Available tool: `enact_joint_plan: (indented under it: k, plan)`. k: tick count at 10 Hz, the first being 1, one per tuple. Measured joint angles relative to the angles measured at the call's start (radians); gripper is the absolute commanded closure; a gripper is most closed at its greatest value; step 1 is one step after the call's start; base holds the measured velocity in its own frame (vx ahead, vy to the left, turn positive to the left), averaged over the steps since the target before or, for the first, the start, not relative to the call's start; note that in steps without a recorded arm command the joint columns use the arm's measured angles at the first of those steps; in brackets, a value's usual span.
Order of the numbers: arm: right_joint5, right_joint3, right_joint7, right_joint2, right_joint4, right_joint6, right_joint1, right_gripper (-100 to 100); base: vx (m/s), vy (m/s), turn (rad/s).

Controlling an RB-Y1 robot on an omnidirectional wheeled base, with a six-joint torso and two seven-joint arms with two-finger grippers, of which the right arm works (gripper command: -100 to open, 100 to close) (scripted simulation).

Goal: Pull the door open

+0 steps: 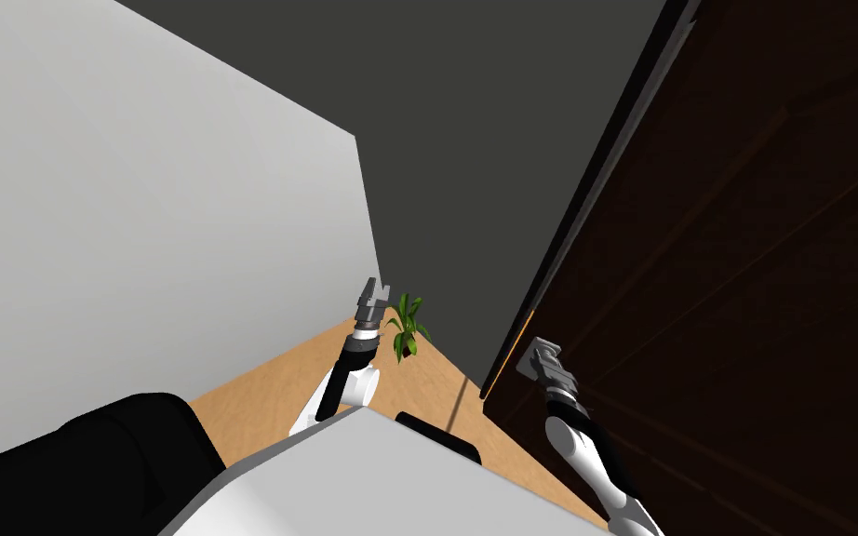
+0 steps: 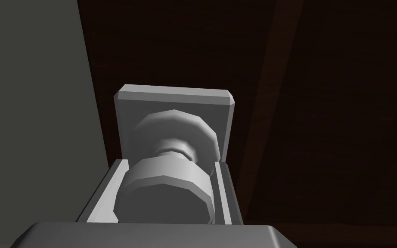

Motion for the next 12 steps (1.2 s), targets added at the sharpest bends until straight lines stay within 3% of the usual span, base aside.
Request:
enact_joint_plan:
  k: [7, 12]
  plan:
    - [-0.001, 0.057, -0.064, -0.058, -0.033, -0.006, 0.036, 100, -0.209, -0.039, 0.117]
    - [0.005, 0.119, -0.115, -0.105, -0.064, -0.022, 0.068, 100, -0.241, -0.053, 0.137]
